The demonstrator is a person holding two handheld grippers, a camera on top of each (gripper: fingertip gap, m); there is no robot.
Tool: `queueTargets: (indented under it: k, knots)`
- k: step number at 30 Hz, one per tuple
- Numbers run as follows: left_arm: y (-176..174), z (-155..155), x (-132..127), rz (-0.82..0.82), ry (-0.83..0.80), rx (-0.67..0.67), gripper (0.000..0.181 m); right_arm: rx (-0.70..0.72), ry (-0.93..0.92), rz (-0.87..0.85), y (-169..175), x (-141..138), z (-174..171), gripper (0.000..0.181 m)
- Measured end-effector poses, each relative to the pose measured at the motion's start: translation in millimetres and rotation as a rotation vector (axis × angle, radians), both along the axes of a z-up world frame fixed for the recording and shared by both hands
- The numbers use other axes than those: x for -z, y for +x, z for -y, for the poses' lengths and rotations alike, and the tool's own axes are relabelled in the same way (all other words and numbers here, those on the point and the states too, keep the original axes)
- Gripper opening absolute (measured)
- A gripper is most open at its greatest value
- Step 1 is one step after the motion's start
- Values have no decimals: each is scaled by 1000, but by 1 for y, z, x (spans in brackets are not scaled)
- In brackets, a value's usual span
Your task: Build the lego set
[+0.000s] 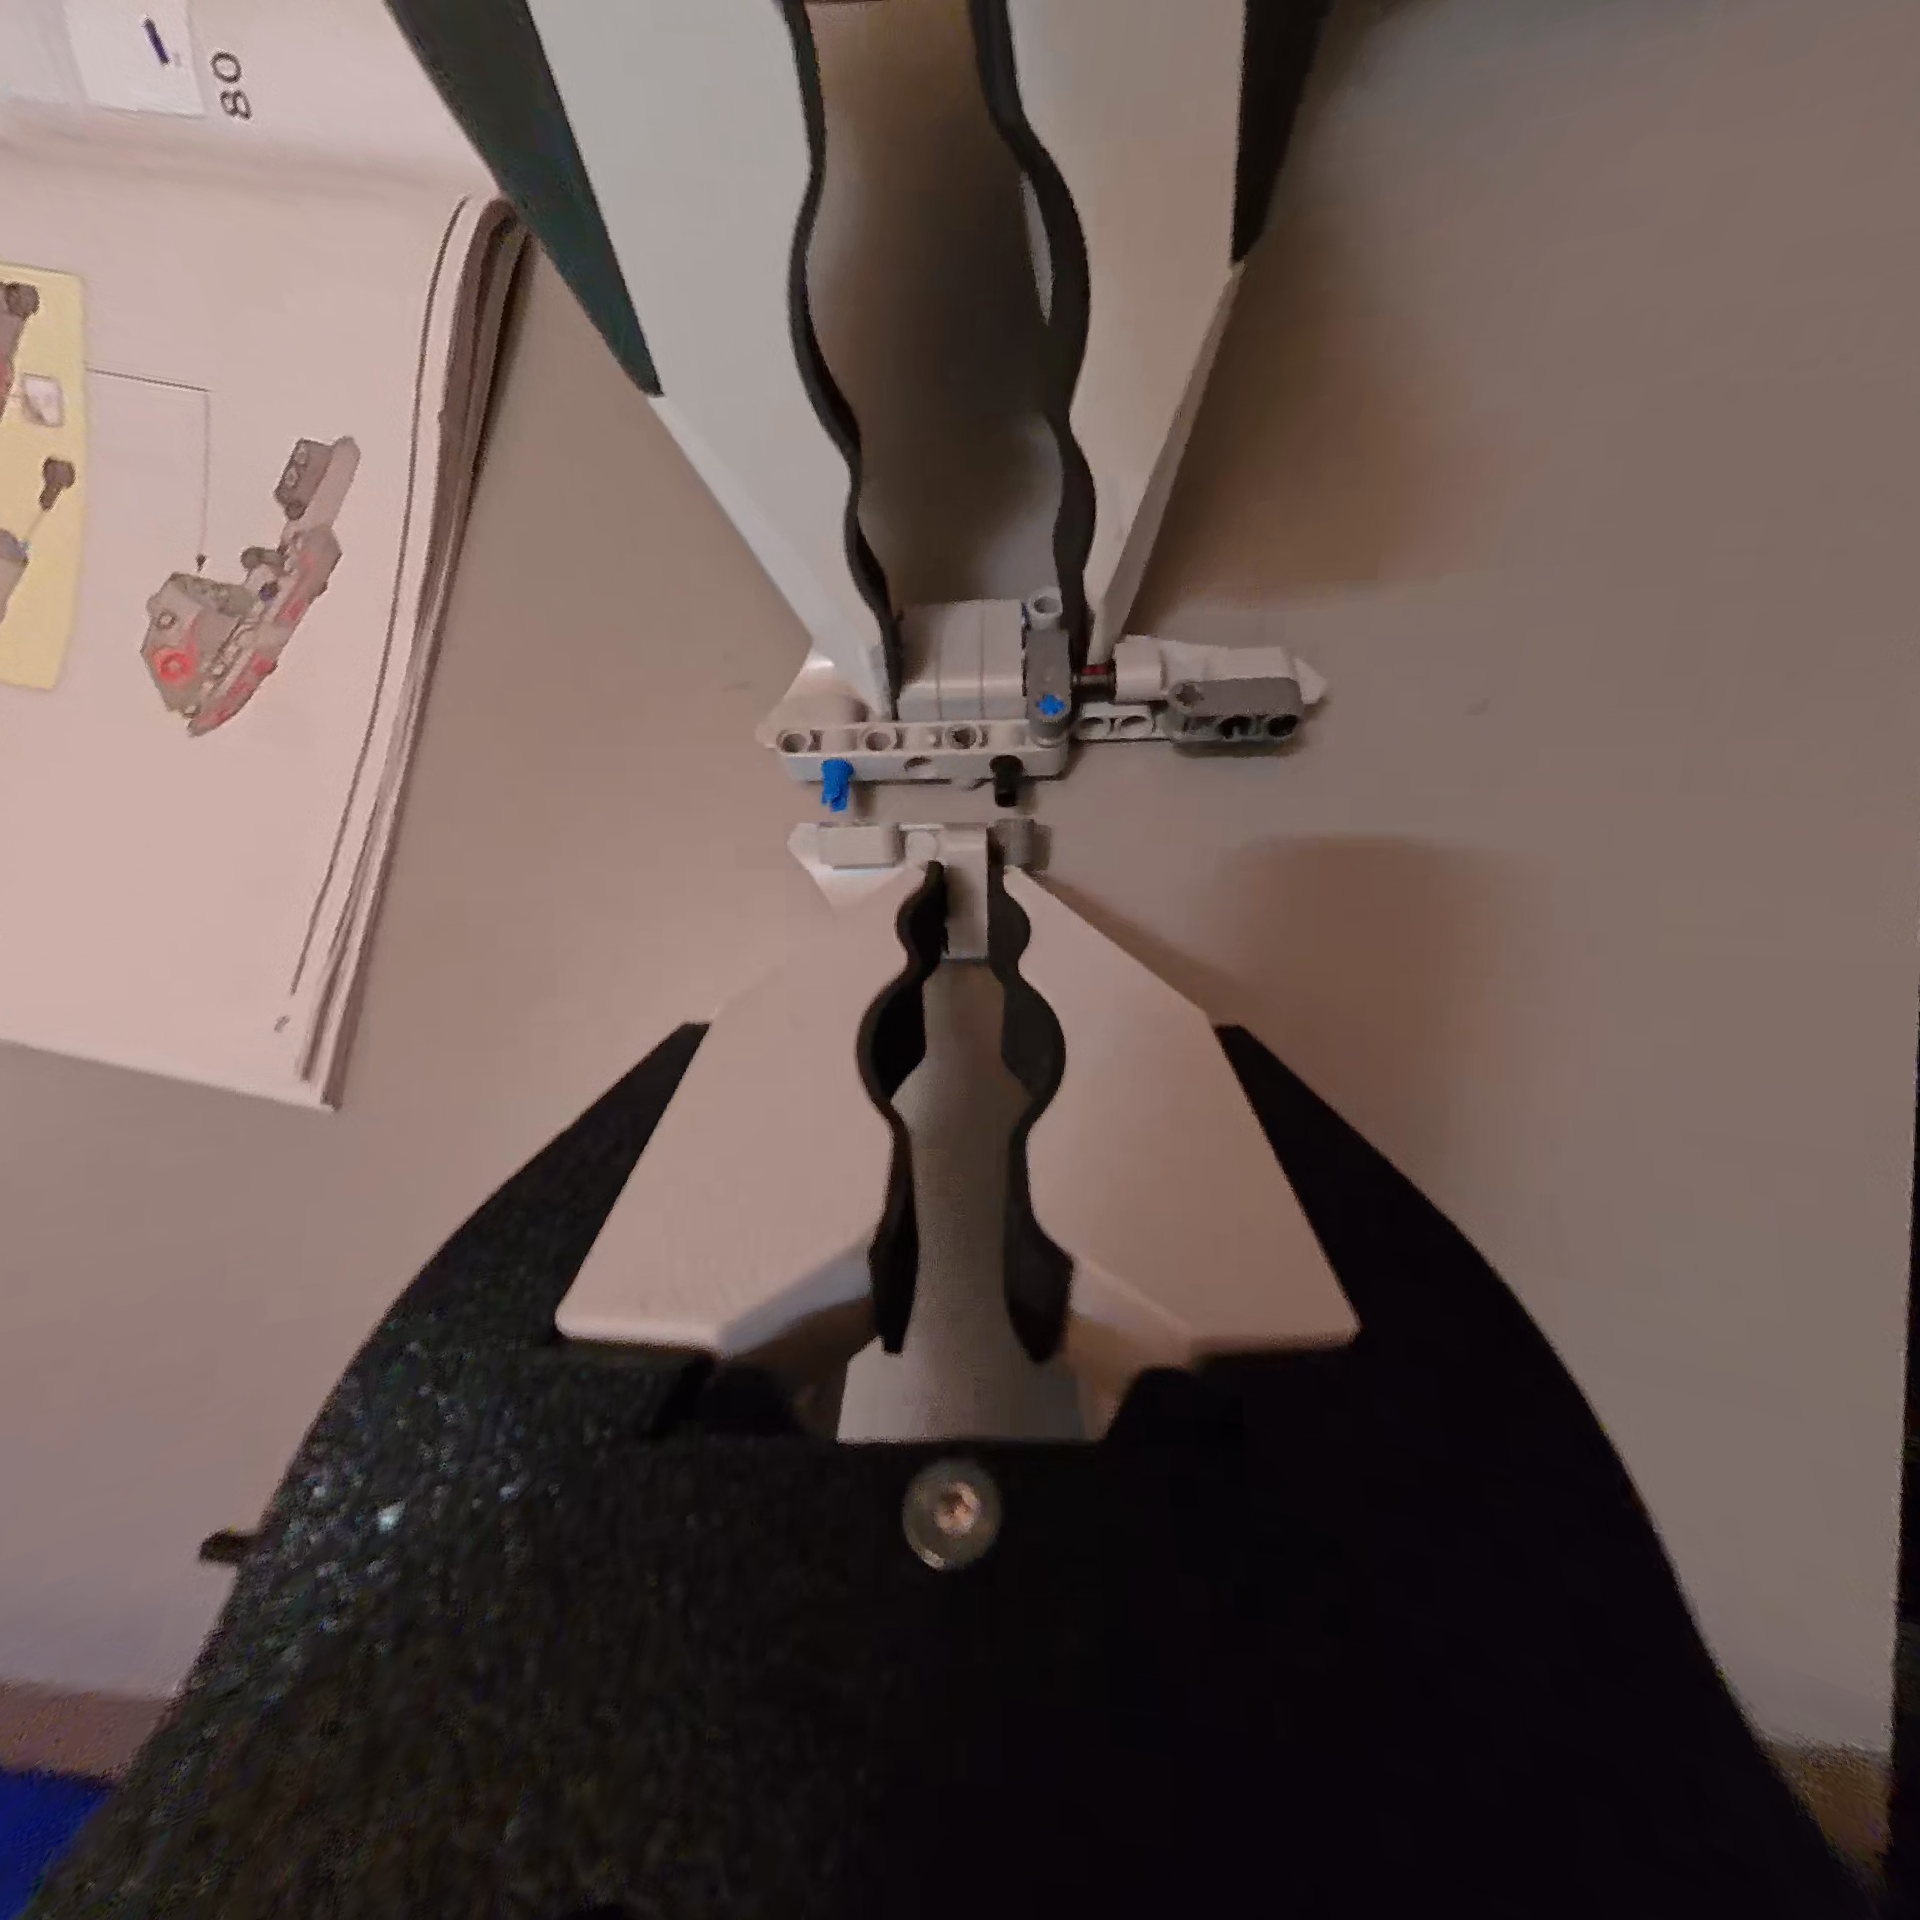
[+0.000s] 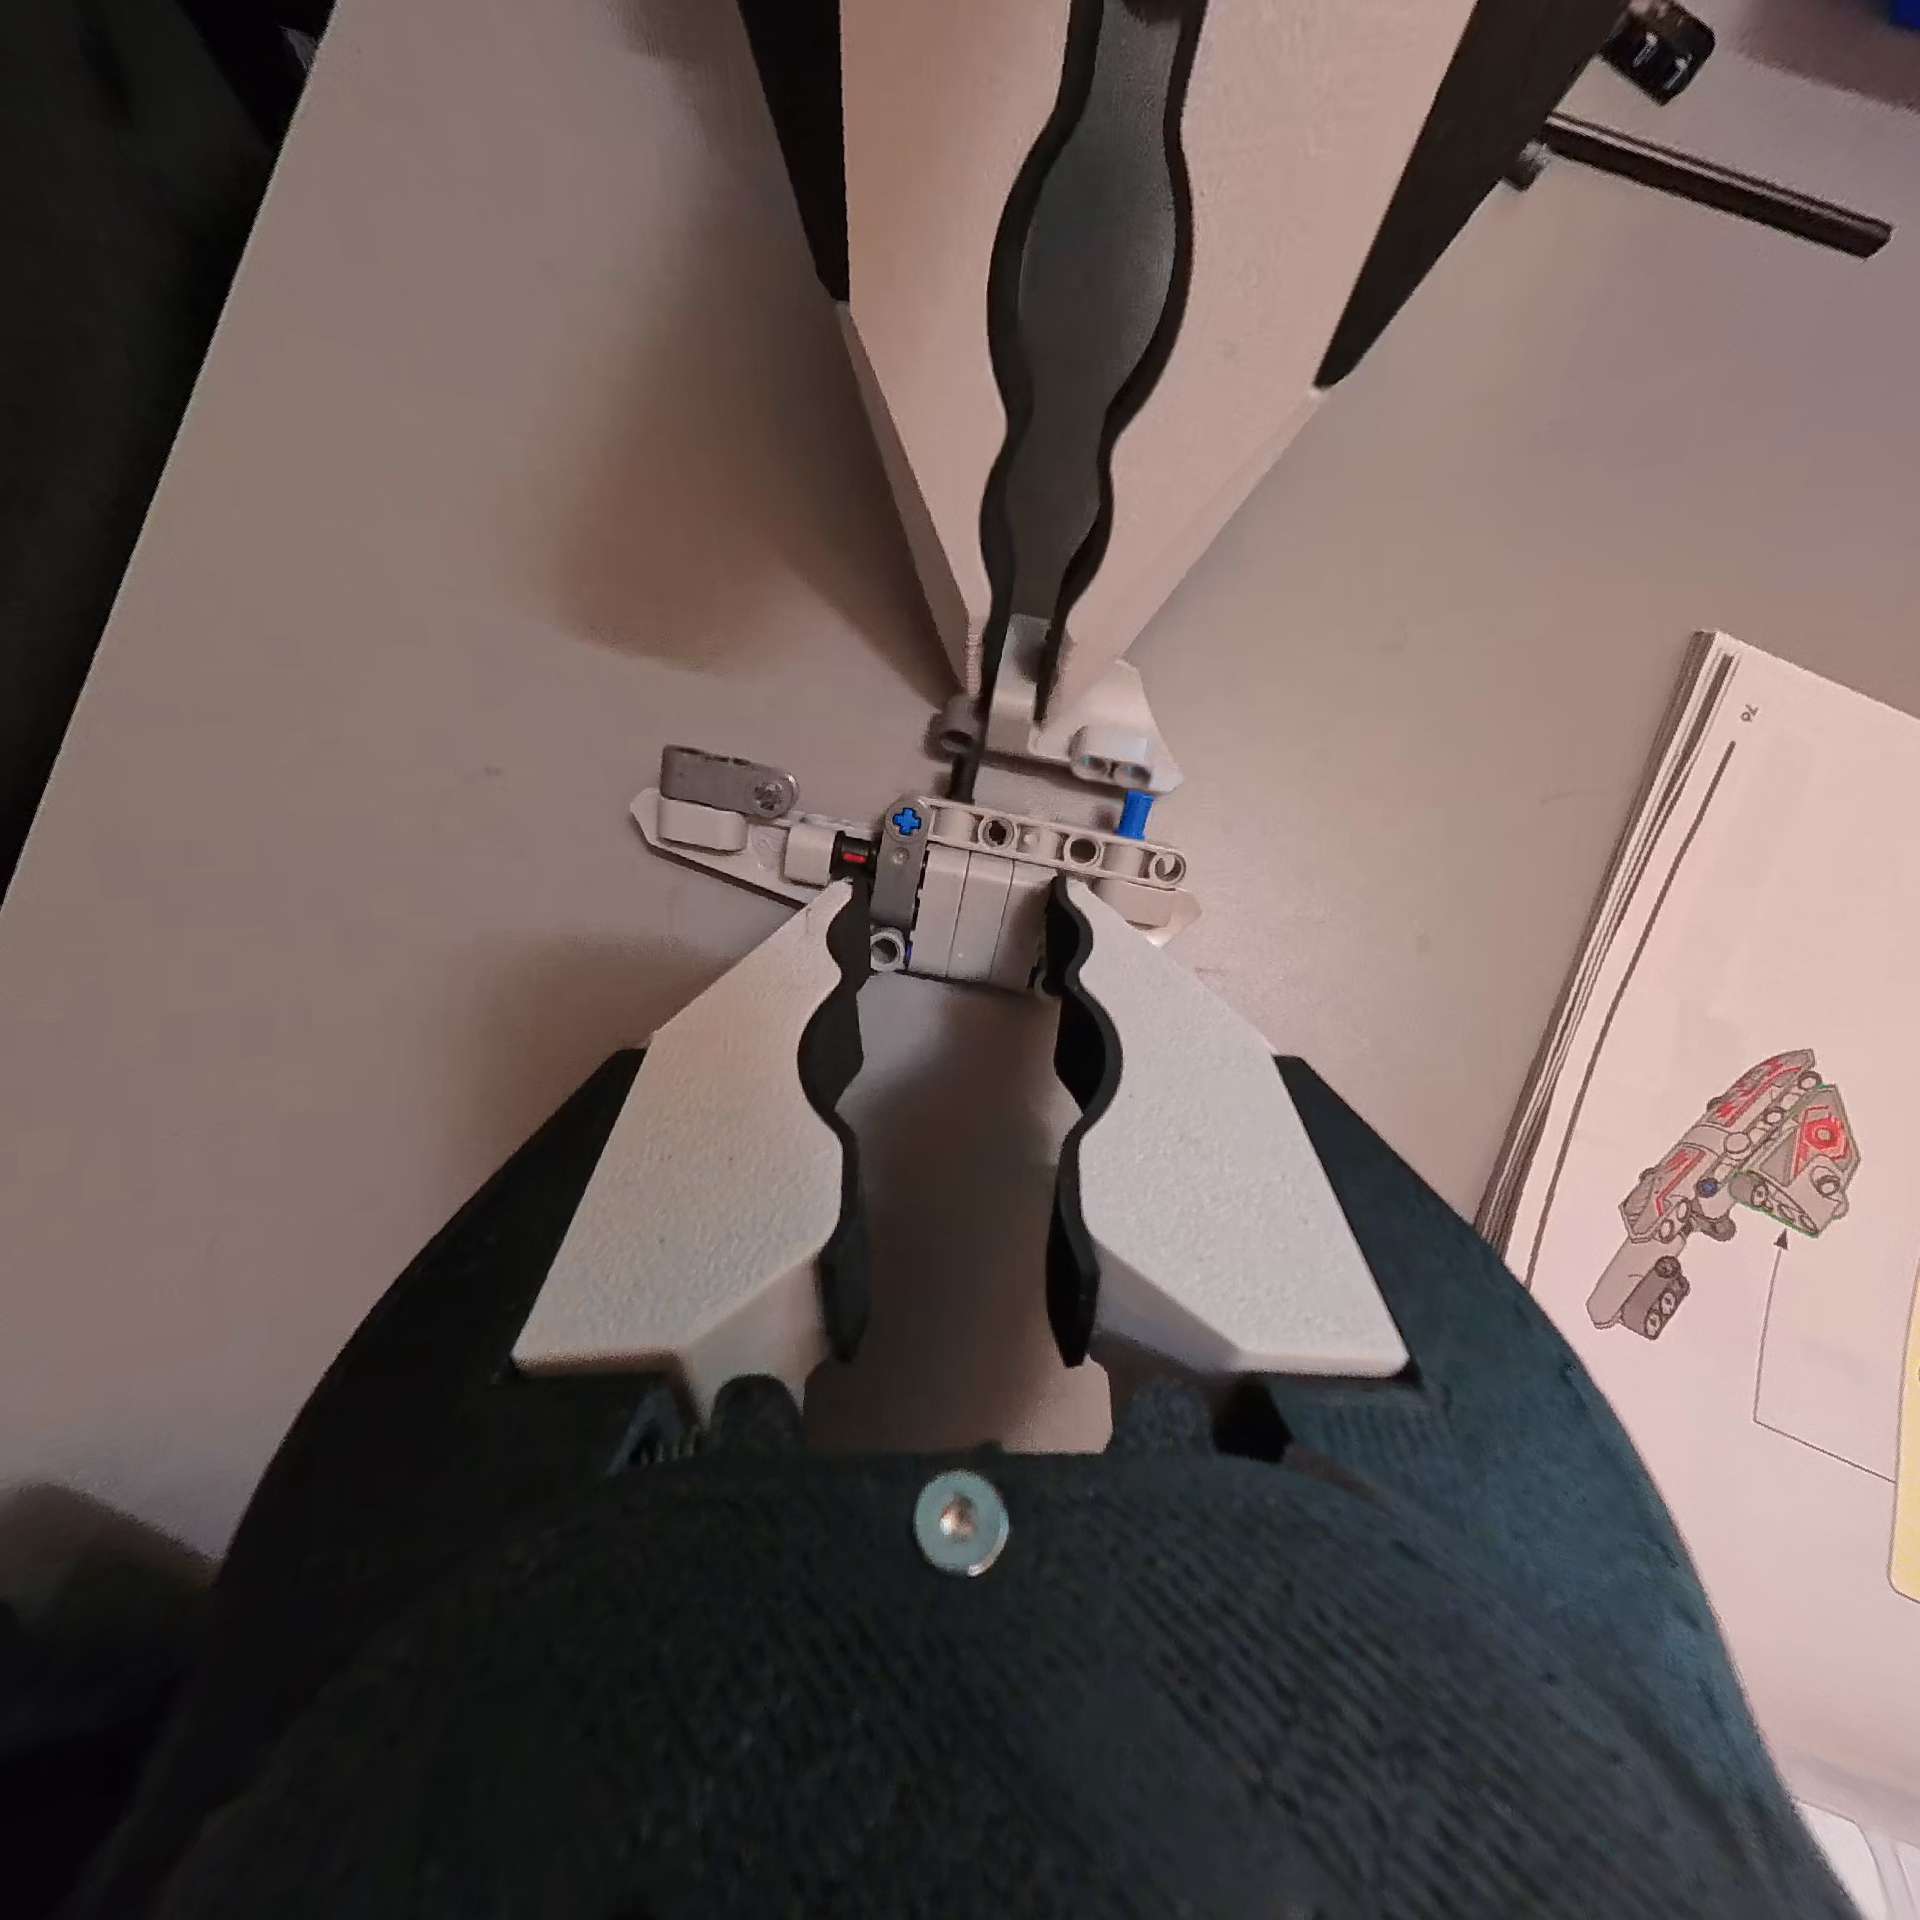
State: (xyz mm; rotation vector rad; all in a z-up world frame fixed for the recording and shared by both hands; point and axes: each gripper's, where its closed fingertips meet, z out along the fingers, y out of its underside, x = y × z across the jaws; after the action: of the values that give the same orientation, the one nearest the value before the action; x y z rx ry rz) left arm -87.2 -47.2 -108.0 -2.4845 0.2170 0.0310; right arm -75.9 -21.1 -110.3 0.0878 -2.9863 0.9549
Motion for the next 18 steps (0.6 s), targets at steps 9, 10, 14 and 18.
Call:
queueTargets:
  k: [9, 10, 14, 18]
  knots:
    - [-6, 1, -2, -95, -84, -17, 5, 41, 75, -16, -4, -1, 2, 32]
    - [-7, 1, -3, -110, -87, -11, 5, 47, 74, -17, -5, -1, 3, 32]
    - [-6, 3, -3, -146, -110, 18, 5, 40, 87, -18, -4, -1, 5, 32]
    - [-6, 5, -4, -187, -141, 58, 5, 37, 77, -15, -4, -1, 7, 32]
